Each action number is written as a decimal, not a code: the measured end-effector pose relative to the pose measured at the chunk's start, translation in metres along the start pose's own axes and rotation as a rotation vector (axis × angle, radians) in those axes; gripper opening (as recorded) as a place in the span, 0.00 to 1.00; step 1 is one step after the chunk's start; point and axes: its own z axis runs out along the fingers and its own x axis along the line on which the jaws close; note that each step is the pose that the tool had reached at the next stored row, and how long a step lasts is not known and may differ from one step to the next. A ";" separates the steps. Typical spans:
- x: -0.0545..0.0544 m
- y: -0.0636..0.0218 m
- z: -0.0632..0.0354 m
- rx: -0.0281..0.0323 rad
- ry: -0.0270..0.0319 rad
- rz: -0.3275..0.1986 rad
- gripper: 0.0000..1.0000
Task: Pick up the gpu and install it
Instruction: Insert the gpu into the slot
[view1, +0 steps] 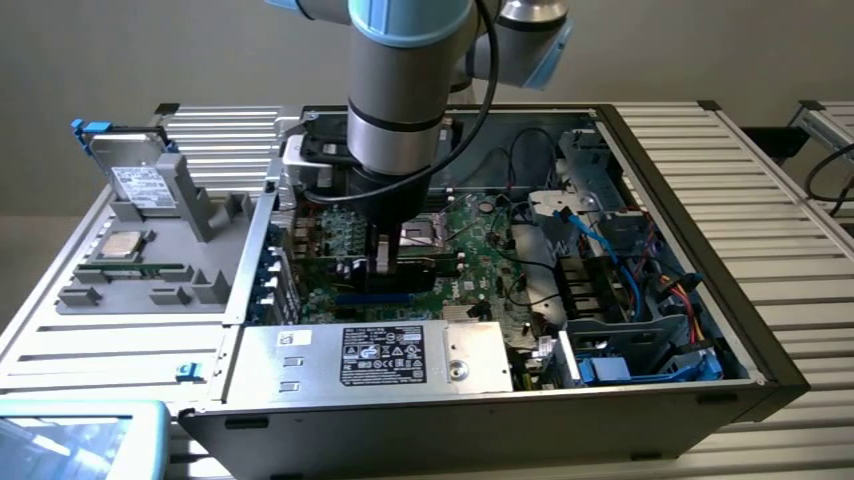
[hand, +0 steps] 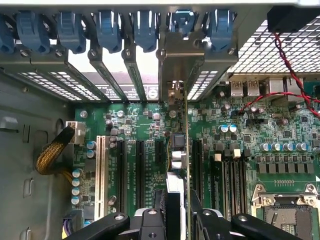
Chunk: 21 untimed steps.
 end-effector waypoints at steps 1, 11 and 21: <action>0.000 -0.0001 0.0002 0.0001 -0.0002 0.000 0.29; -0.001 0.0010 0.0025 -0.0001 0.0000 0.001 0.29; -0.002 0.0010 0.0041 0.0000 -0.0001 0.001 0.29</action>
